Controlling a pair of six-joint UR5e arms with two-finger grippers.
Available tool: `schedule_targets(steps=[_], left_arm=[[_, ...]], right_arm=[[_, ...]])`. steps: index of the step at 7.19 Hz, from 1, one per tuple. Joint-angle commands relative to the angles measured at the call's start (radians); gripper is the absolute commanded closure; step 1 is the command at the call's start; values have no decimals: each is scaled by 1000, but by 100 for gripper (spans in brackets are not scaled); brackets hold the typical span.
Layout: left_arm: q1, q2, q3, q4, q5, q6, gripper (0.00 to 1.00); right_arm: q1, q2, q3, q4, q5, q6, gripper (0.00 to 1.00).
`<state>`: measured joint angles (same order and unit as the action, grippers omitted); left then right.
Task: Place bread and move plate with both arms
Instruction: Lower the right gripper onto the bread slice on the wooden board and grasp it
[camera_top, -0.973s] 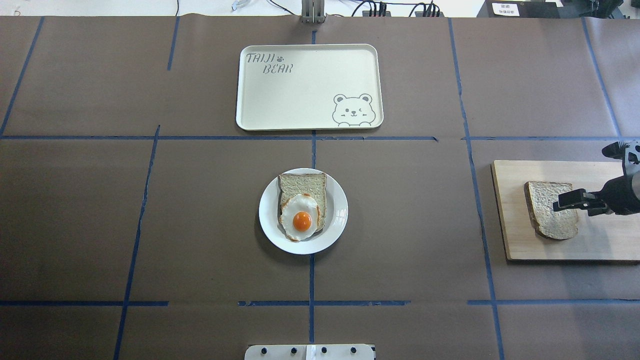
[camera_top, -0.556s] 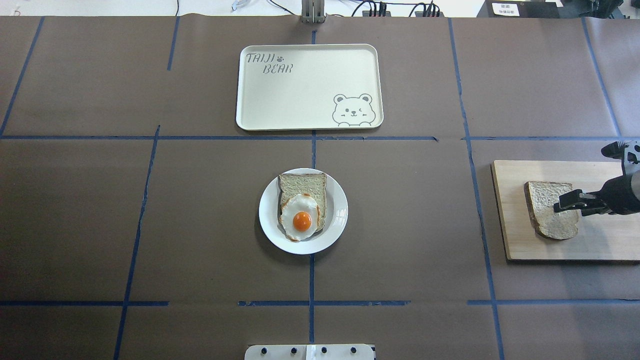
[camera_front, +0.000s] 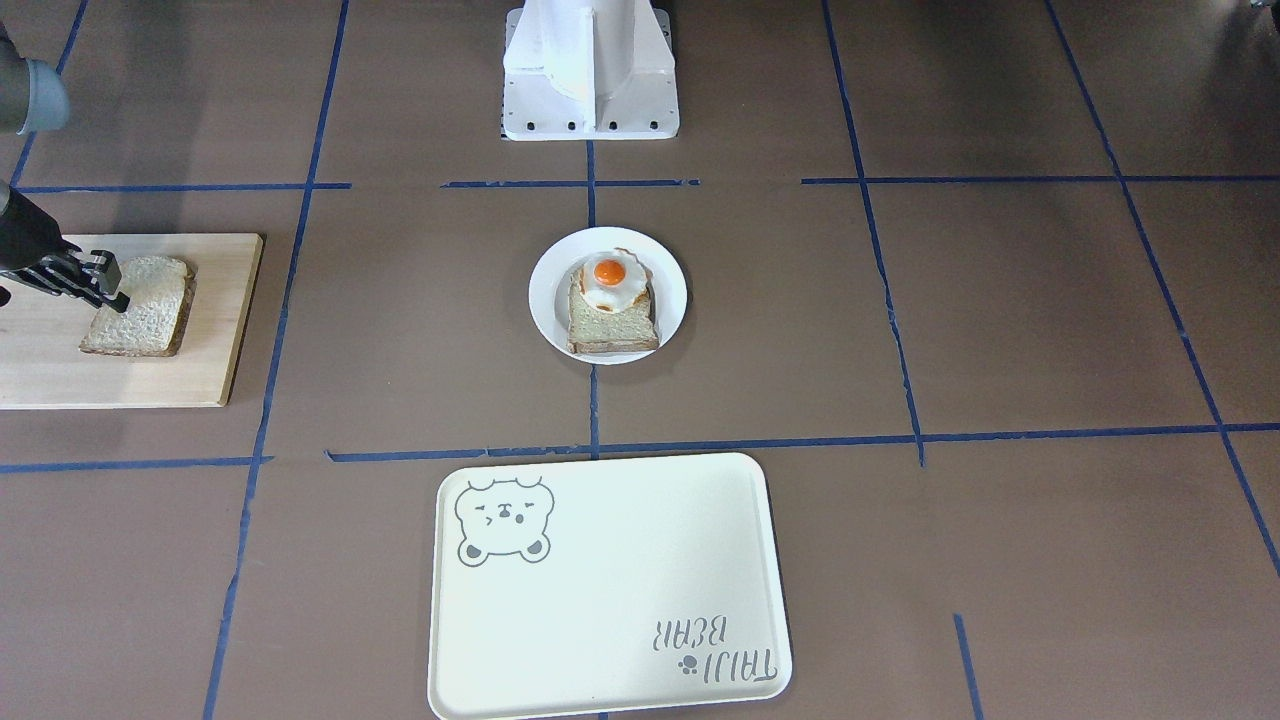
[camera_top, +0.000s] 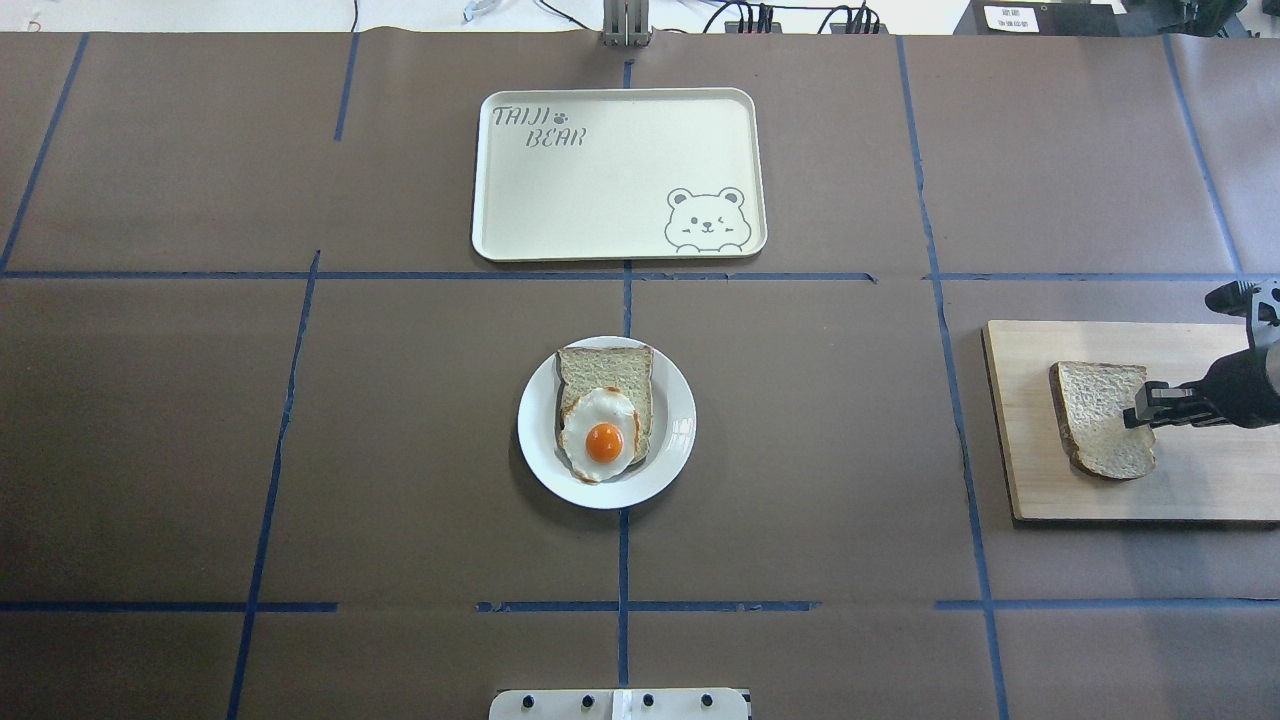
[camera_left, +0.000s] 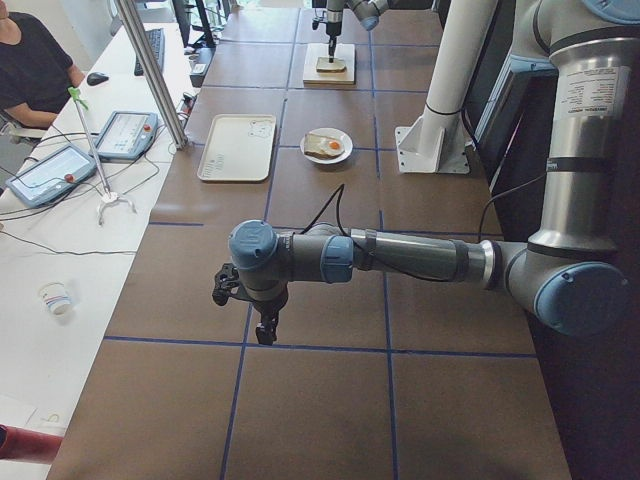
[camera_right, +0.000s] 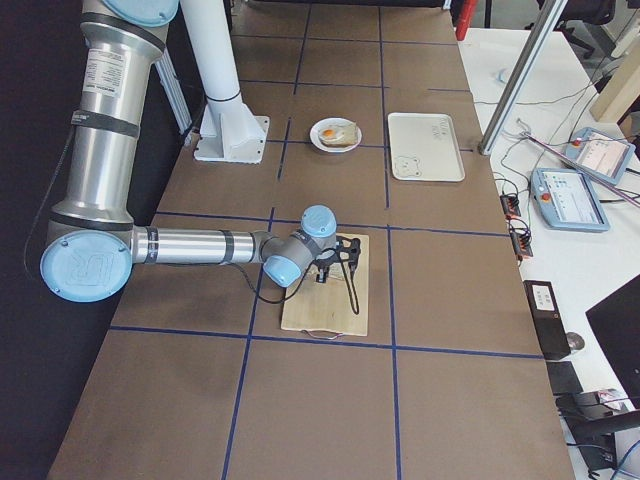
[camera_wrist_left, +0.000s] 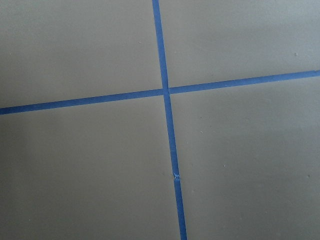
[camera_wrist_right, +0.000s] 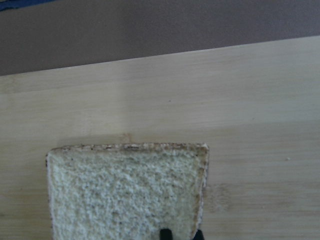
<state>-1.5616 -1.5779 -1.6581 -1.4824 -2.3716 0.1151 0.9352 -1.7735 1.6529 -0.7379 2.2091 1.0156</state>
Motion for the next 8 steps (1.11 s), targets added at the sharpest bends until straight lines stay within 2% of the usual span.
schedule_targets(steps=[1, 4, 6, 8], left_arm=[[0, -2, 0, 1, 0, 0, 0], [0, -4, -2, 1, 0, -20, 0], [0, -4, -2, 1, 0, -20, 0], [0, -5, -2, 1, 0, -28, 0]], right_arm=[[10, 3, 5, 2, 7, 1, 100], [37, 6, 10, 11, 44, 5, 100], [108, 12, 8, 75, 139, 15, 100], [187, 35, 14, 81, 263, 17, 100]])
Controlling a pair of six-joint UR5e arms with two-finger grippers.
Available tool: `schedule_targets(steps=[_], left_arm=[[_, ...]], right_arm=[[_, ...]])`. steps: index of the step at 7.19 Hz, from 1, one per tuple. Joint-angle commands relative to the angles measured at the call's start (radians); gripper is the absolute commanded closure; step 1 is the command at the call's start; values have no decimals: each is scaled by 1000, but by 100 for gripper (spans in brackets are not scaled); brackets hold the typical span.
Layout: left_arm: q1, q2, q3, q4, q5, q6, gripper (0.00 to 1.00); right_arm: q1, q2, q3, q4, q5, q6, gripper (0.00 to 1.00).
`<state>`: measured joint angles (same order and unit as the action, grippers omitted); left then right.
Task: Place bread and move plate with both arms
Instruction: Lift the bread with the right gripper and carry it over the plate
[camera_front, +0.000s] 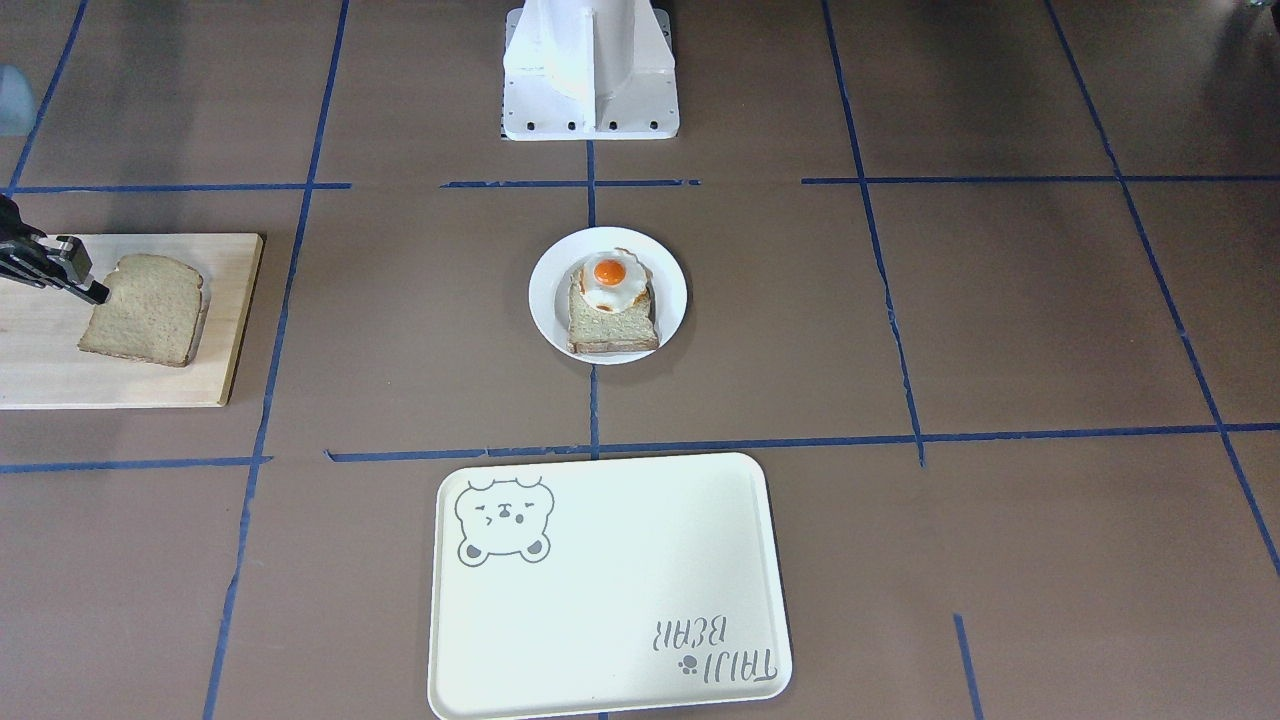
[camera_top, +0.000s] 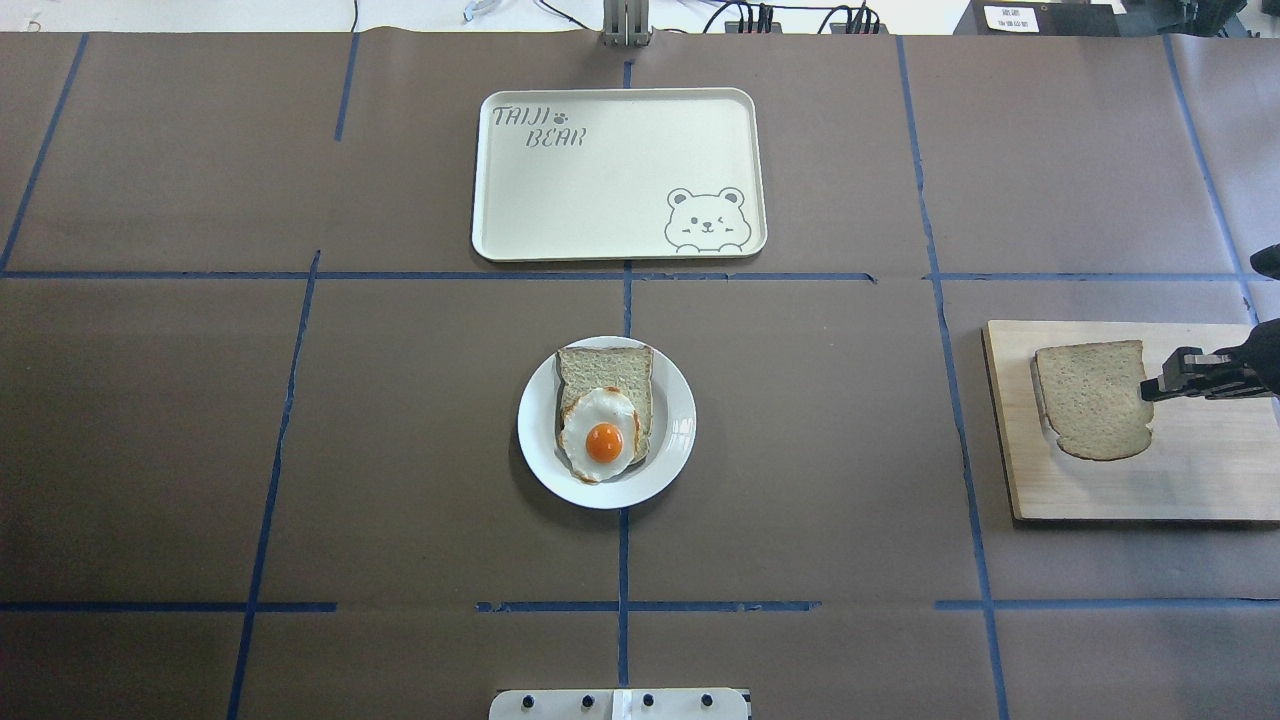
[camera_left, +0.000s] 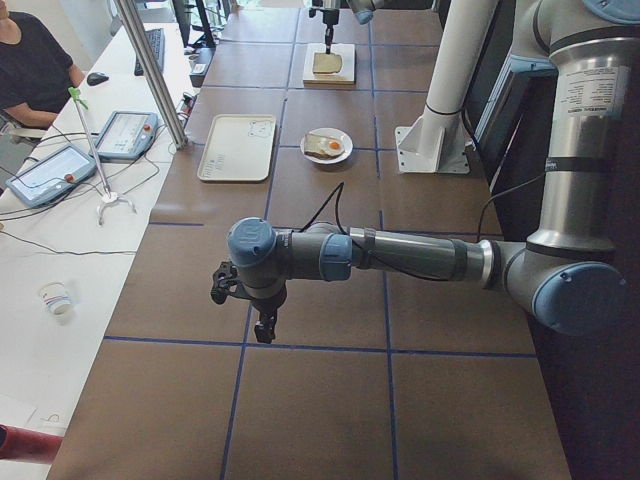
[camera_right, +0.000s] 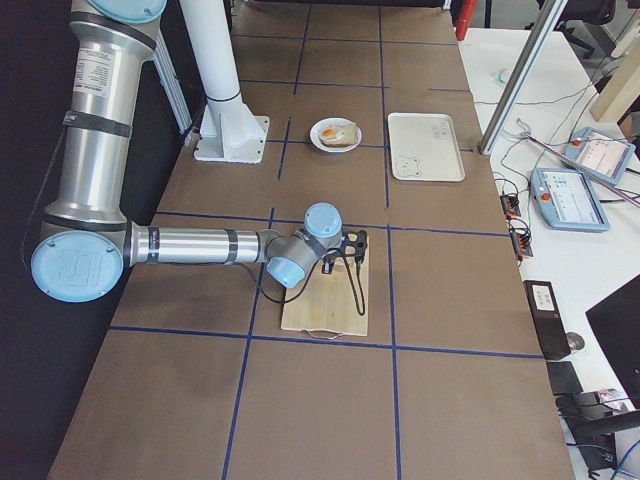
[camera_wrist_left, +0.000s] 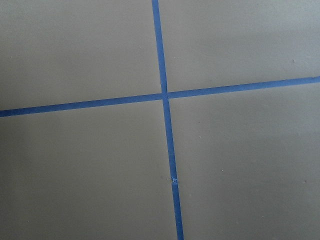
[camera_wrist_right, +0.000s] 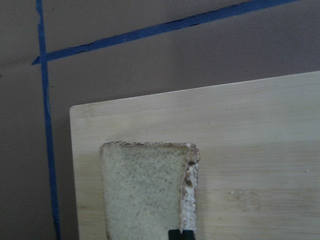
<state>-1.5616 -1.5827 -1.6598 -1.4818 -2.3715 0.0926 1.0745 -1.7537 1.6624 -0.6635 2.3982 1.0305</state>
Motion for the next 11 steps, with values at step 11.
schedule_targets(steps=[11], left_arm=[[72, -39, -69, -43, -14, -234, 0]], right_arm=[[-388, 495, 188, 10, -360, 574, 100]])
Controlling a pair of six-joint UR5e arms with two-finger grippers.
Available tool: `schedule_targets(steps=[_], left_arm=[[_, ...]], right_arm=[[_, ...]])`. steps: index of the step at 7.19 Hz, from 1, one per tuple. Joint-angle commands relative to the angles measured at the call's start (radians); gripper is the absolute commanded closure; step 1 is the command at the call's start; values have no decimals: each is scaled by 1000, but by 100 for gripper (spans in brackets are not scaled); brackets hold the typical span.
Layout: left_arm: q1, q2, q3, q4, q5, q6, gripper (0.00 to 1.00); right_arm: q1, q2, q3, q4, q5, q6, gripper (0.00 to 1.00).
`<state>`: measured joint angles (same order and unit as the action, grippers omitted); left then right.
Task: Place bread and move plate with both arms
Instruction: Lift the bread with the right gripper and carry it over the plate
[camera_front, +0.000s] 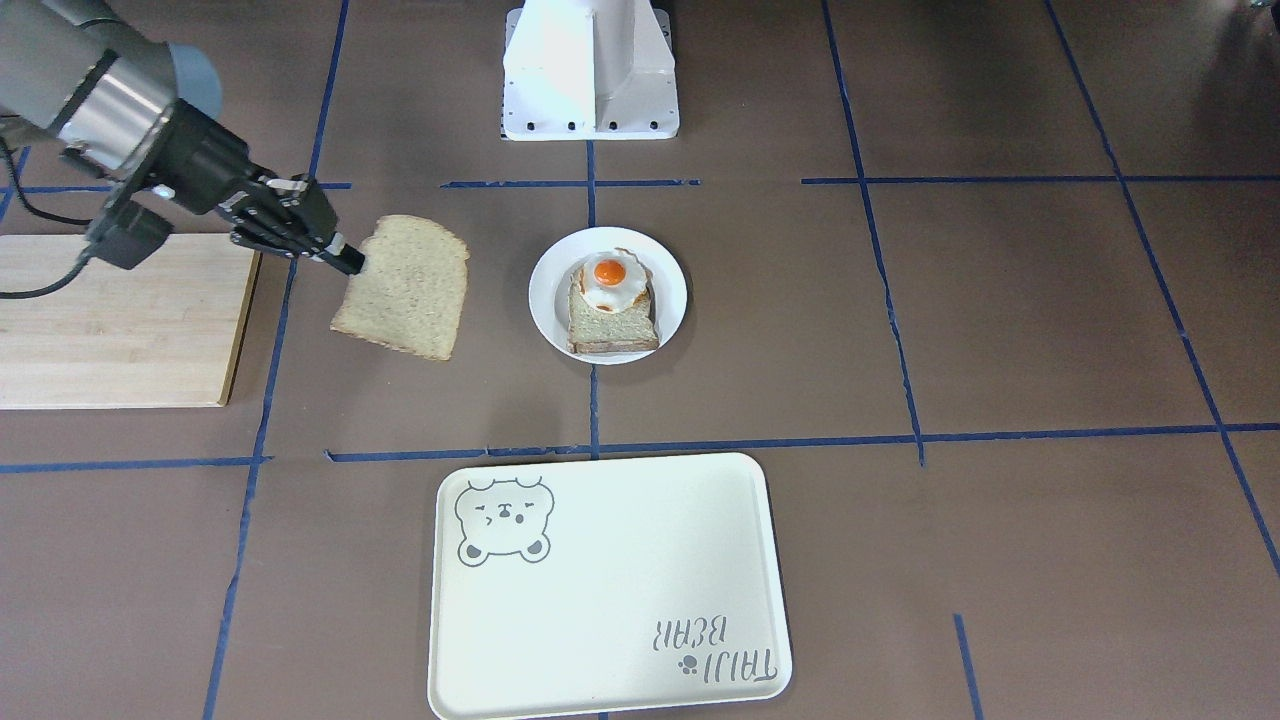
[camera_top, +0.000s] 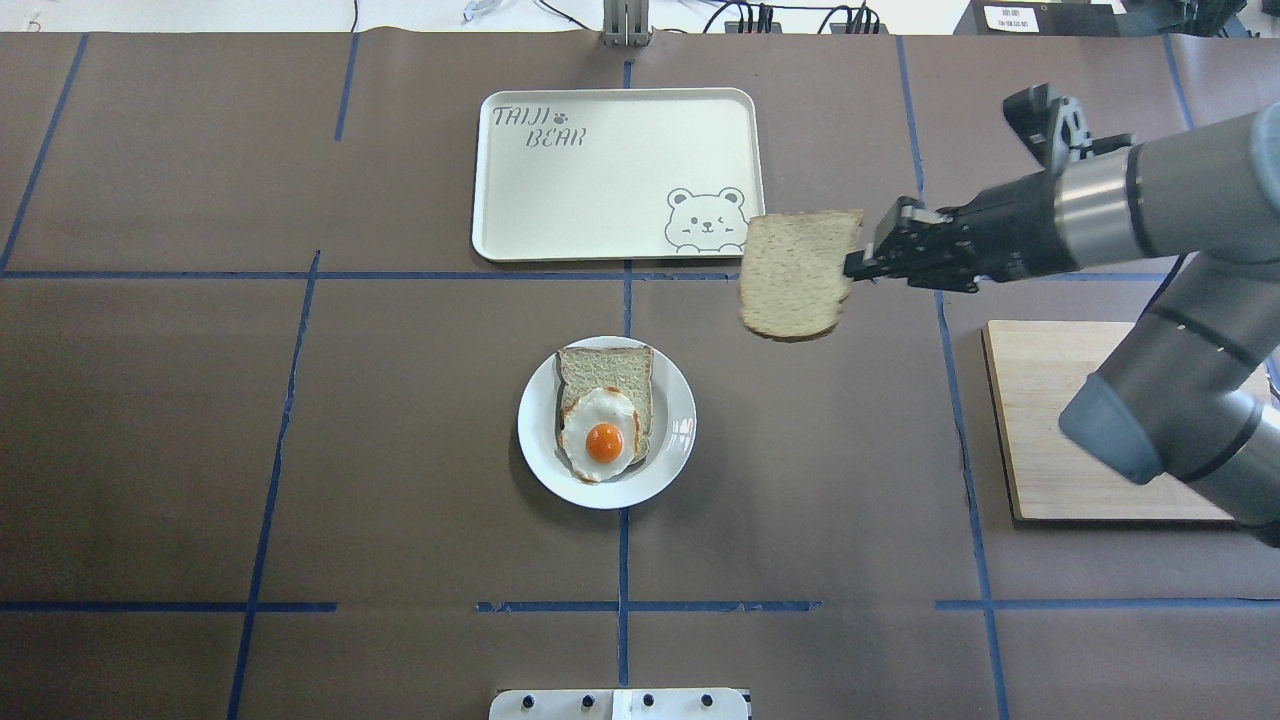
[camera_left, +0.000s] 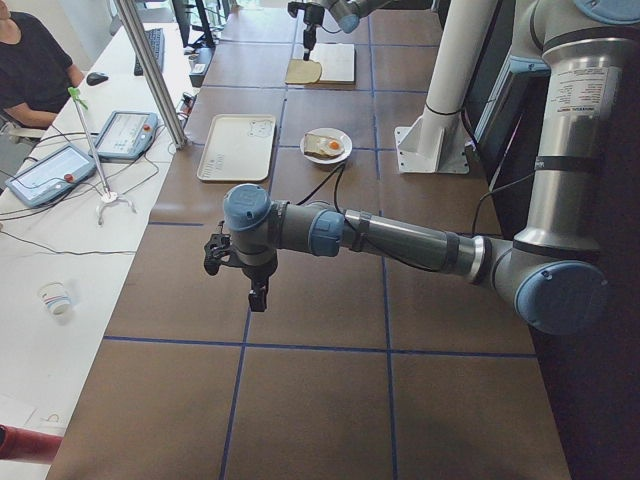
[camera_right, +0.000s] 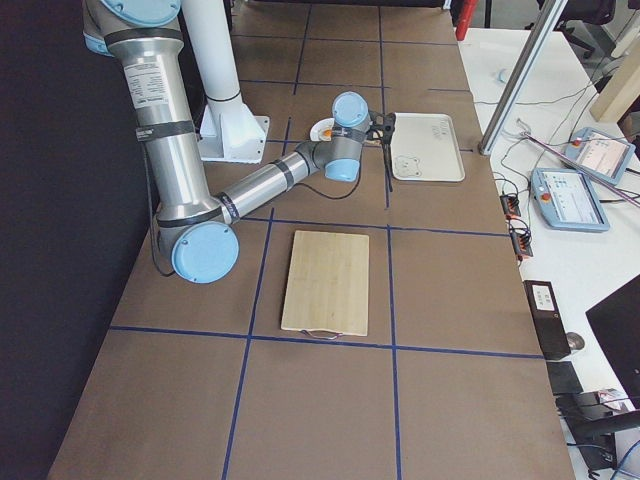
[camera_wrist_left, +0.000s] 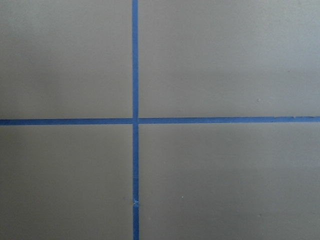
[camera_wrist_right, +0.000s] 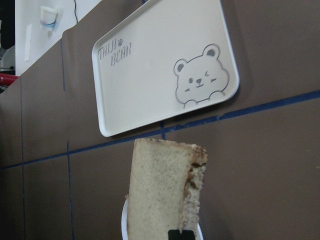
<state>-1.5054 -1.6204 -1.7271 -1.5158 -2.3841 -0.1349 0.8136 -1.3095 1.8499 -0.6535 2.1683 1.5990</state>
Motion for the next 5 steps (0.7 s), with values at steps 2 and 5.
schedule_targets(steps=[2, 5], left_arm=[[40, -15, 3, -9, 0, -23, 0], [50, -21, 1, -9, 0, -49, 0]], right_arm=[[-287, 98, -12, 0, -282, -54, 100], [-349, 125, -99, -1, -367, -227, 100]])
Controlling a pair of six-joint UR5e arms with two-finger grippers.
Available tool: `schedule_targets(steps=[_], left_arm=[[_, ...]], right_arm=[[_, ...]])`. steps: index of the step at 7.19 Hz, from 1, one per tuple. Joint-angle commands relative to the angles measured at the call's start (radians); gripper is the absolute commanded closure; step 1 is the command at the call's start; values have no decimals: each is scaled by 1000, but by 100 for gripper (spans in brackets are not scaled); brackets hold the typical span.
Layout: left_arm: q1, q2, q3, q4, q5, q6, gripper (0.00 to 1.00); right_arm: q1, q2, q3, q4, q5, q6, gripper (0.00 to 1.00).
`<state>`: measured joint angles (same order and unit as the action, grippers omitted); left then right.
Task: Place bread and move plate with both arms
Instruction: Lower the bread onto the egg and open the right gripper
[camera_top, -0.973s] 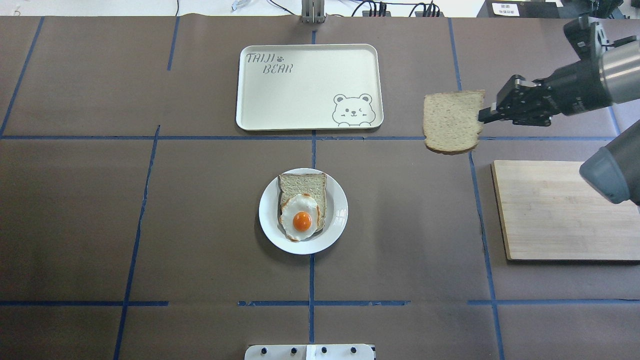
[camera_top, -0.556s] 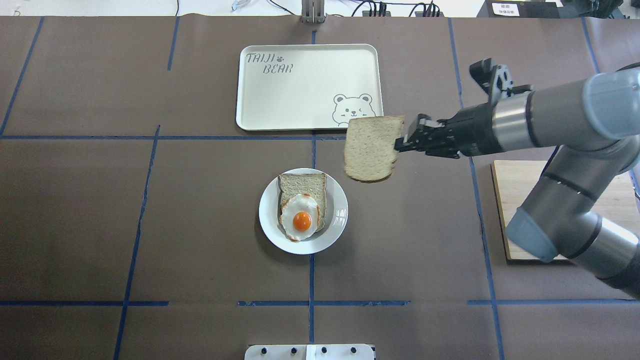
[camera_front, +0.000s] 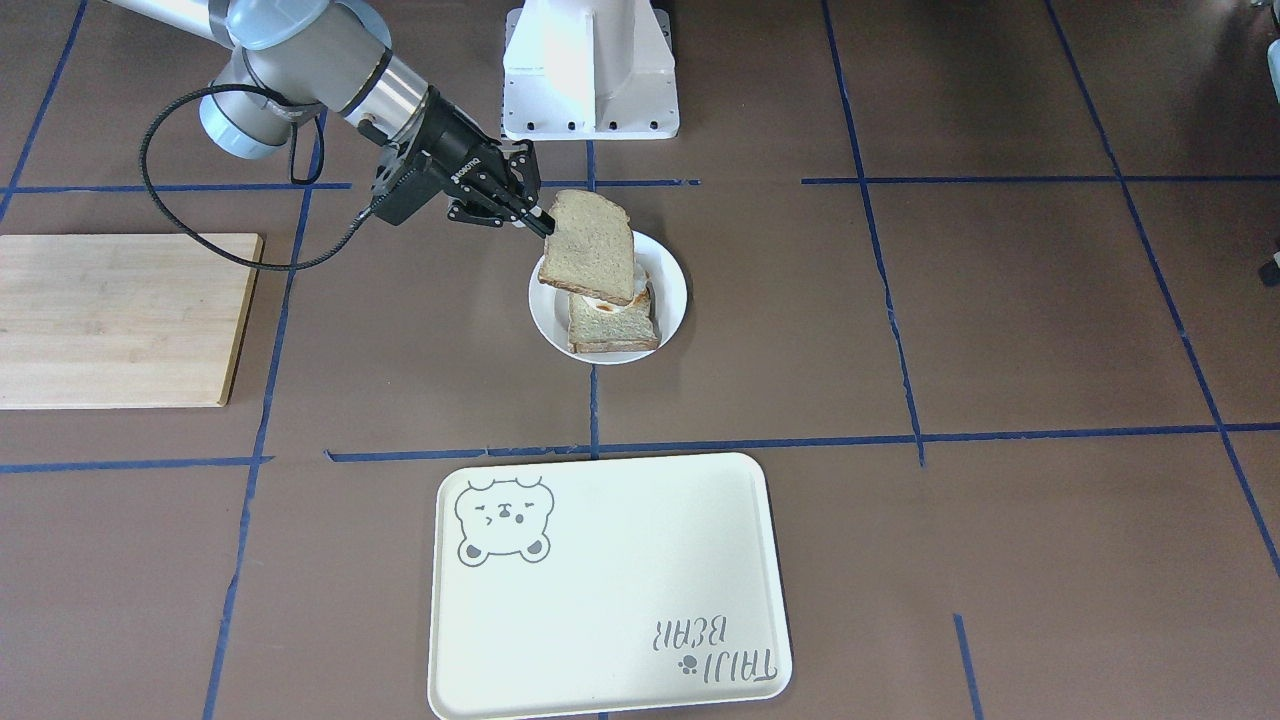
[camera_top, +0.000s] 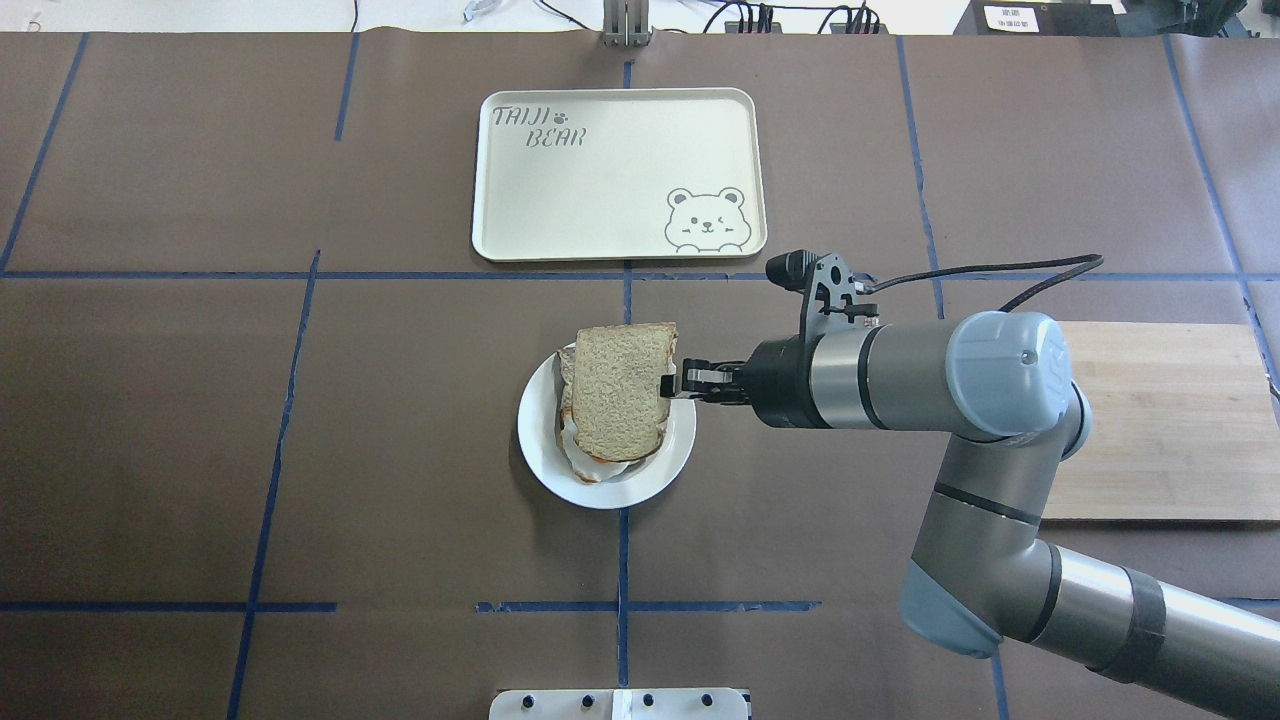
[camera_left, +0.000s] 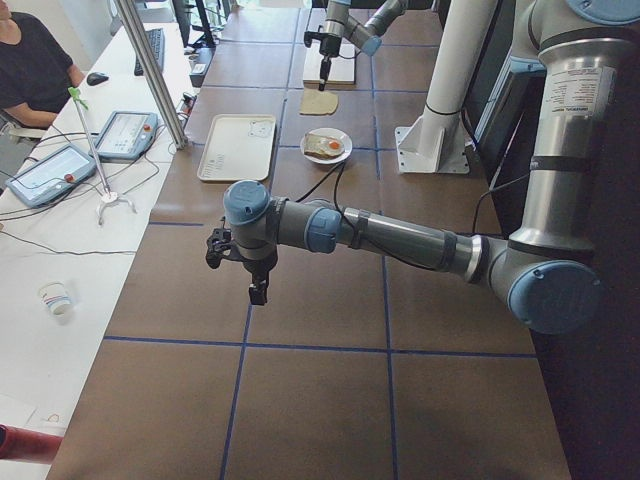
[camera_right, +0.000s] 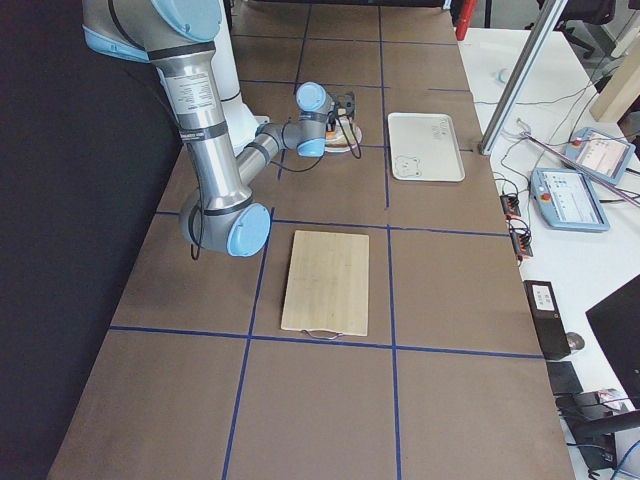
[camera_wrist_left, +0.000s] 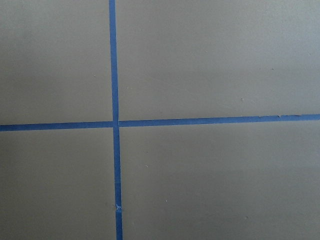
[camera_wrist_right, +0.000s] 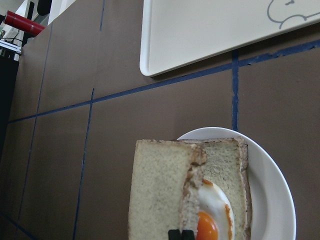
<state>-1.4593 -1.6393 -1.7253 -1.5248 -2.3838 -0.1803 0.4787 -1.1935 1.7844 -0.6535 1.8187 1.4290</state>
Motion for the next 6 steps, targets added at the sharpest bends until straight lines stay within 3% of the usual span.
schedule_targets(steps=[1, 6], left_arm=[[4, -2, -2, 0, 0, -4, 0], [4, -2, 0, 2, 0, -4, 0]], right_arm=[[-15, 31, -69, -2, -19, -82, 100], [-19, 93, -172, -6, -19, -87, 100]])
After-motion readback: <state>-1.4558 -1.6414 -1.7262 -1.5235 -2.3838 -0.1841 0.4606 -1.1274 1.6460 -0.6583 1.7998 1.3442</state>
